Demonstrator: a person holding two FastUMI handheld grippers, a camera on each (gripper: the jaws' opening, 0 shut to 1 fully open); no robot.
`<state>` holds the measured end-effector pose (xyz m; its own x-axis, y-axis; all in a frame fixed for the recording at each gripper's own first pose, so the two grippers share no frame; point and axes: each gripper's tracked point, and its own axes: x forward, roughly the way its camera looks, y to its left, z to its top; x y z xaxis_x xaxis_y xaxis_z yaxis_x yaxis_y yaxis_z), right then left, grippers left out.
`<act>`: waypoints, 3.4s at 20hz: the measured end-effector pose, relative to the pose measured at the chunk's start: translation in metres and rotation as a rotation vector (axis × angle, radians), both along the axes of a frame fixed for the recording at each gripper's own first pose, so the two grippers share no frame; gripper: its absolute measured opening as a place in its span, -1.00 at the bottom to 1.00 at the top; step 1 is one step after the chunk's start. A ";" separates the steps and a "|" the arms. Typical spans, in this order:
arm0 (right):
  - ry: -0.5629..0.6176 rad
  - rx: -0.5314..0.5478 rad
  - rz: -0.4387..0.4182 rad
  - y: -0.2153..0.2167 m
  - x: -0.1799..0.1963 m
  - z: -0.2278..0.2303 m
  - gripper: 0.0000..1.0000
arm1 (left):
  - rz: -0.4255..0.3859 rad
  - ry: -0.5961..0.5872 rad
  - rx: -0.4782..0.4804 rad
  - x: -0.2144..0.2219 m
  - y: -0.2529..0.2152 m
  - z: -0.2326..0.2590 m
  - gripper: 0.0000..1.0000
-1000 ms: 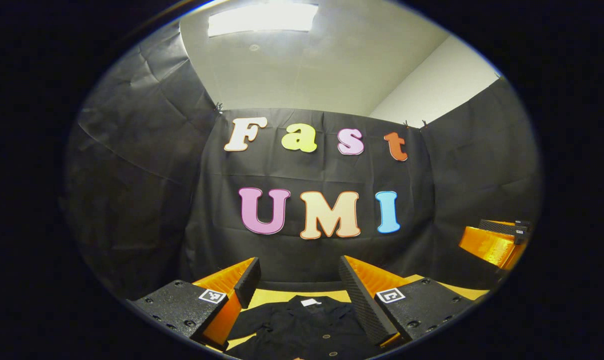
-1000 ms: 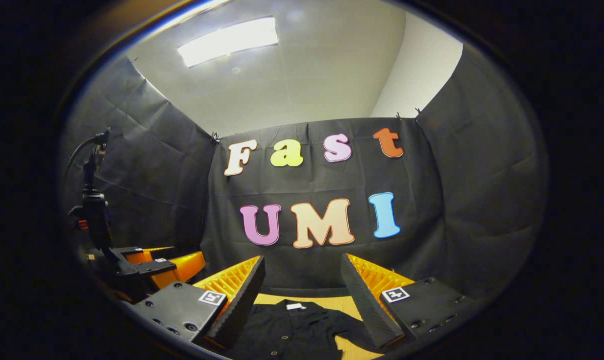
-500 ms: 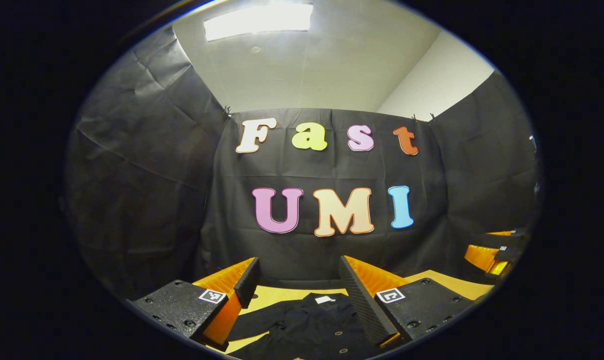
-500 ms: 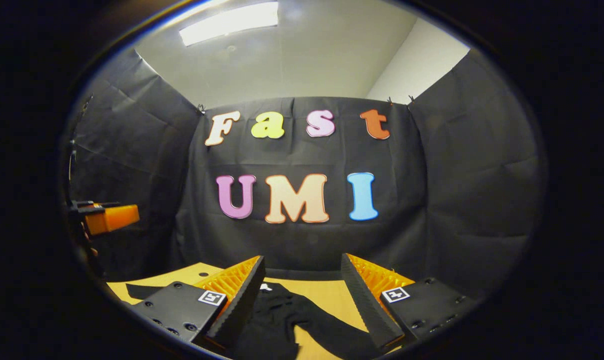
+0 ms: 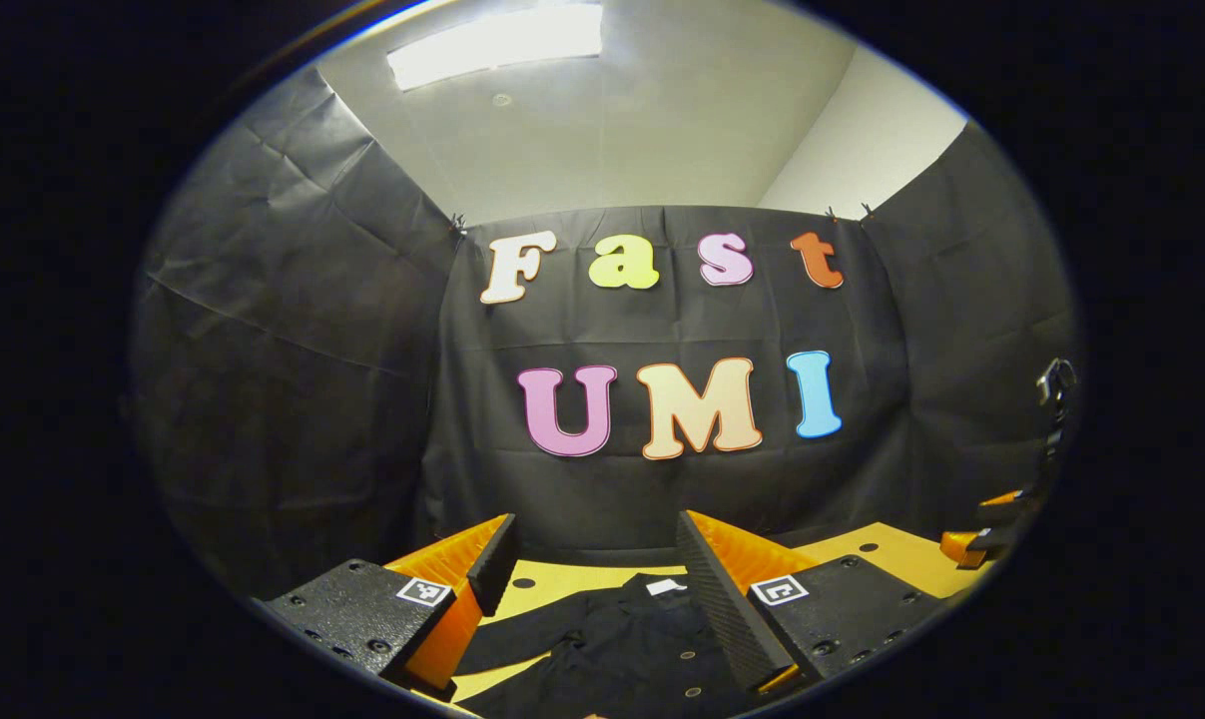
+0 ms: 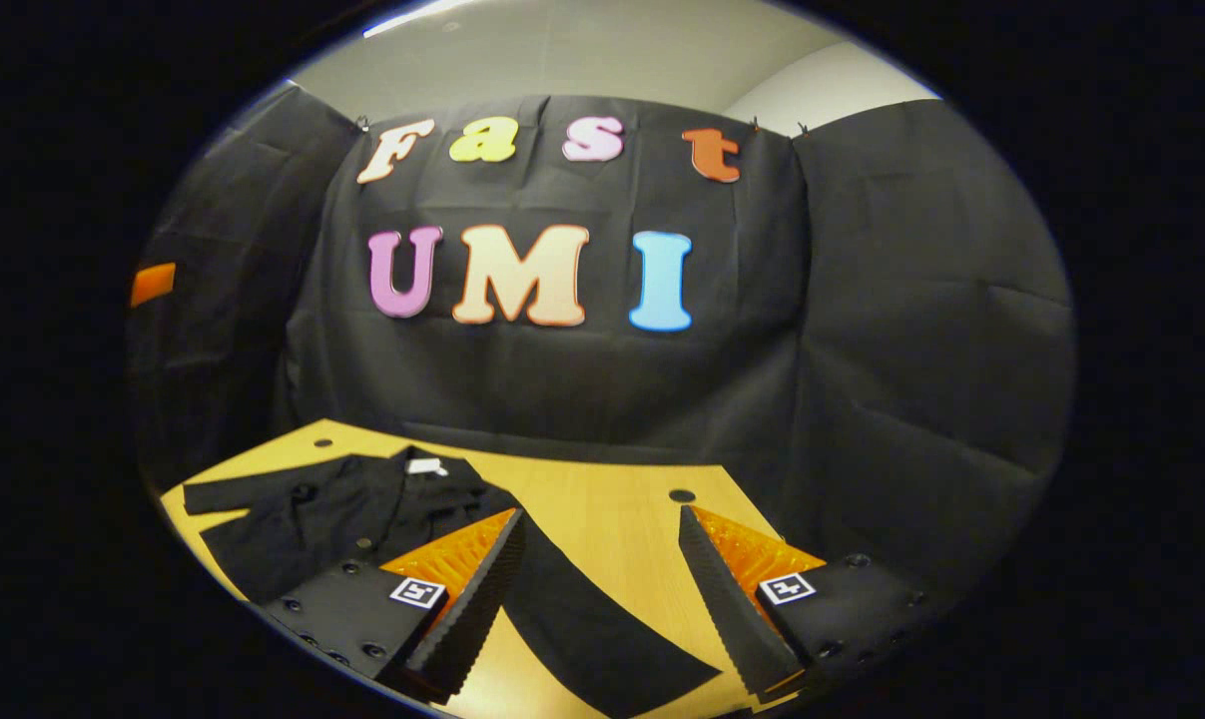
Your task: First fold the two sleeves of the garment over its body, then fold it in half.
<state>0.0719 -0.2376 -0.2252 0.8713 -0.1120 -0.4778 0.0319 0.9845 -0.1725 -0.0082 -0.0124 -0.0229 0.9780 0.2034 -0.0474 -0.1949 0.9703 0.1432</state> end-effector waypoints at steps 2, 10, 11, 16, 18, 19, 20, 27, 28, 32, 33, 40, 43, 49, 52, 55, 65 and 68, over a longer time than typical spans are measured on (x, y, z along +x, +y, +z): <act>0.070 0.000 -0.005 -0.014 -0.006 -0.029 0.96 | 0.009 0.007 0.004 -0.001 -0.003 -0.002 0.84; 0.315 -0.003 -0.017 -0.057 -0.032 -0.125 0.96 | 0.048 0.037 0.029 -0.009 -0.019 -0.014 0.85; 0.346 -0.001 -0.020 -0.063 -0.035 -0.136 0.96 | 0.052 0.038 0.033 -0.010 -0.022 -0.013 0.84; 0.486 -0.005 -0.054 -0.083 -0.046 -0.177 0.96 | 0.074 0.043 0.050 -0.014 -0.031 -0.016 0.84; 0.528 -0.003 -0.061 -0.092 -0.060 -0.189 0.96 | 0.079 0.037 0.053 -0.017 -0.035 -0.015 0.87; 0.551 0.001 -0.060 -0.093 -0.066 -0.195 0.96 | 0.078 0.034 0.055 -0.019 -0.037 -0.014 0.90; 0.570 0.007 -0.057 -0.091 -0.071 -0.198 0.96 | 0.077 0.030 0.059 -0.020 -0.039 -0.013 0.92; 0.580 0.079 0.038 -0.061 -0.074 -0.208 -0.32 | 0.088 0.025 0.045 -0.016 -0.032 -0.018 0.96; 0.564 0.062 0.034 -0.062 -0.073 -0.206 -0.66 | 0.082 0.022 0.034 -0.016 -0.031 -0.019 0.90; 0.548 0.075 -0.056 -0.059 -0.073 -0.203 -0.95 | 0.064 0.017 -0.004 -0.009 -0.011 -0.029 0.89; 0.508 0.083 -0.079 -0.057 -0.066 -0.194 -0.94 | 0.066 0.018 -0.011 -0.007 -0.003 -0.029 0.96; 0.322 0.138 -0.096 0.001 -0.001 -0.127 -0.99 | 0.085 0.035 0.001 0.009 0.061 -0.033 0.96; 0.243 0.139 -0.054 0.038 0.033 -0.094 -0.95 | 0.081 0.042 0.000 0.015 0.082 -0.036 0.96; 0.149 0.161 0.056 0.136 0.091 -0.052 -0.95 | 0.085 0.056 -0.018 0.022 0.133 -0.047 0.96; 0.121 0.158 0.118 0.186 0.111 -0.043 -0.96 | 0.097 0.071 -0.037 0.021 0.163 -0.057 0.90; 0.111 0.164 0.178 0.240 0.127 -0.042 -0.91 | 0.108 0.086 -0.037 0.020 0.194 -0.065 0.91; 0.167 0.170 0.327 0.404 0.162 -0.077 -0.96 | 0.153 0.131 -0.025 0.011 0.284 -0.081 0.96; 0.225 0.149 0.332 0.434 0.174 -0.106 -0.96 | 0.177 0.155 -0.041 0.004 0.305 -0.091 0.94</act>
<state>0.2461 0.1964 -0.3310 0.7202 0.2421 -0.6502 -0.3136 0.9495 0.0061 -0.0044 0.2926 -0.1144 0.9078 0.3658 -0.2054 -0.3411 0.9286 0.1462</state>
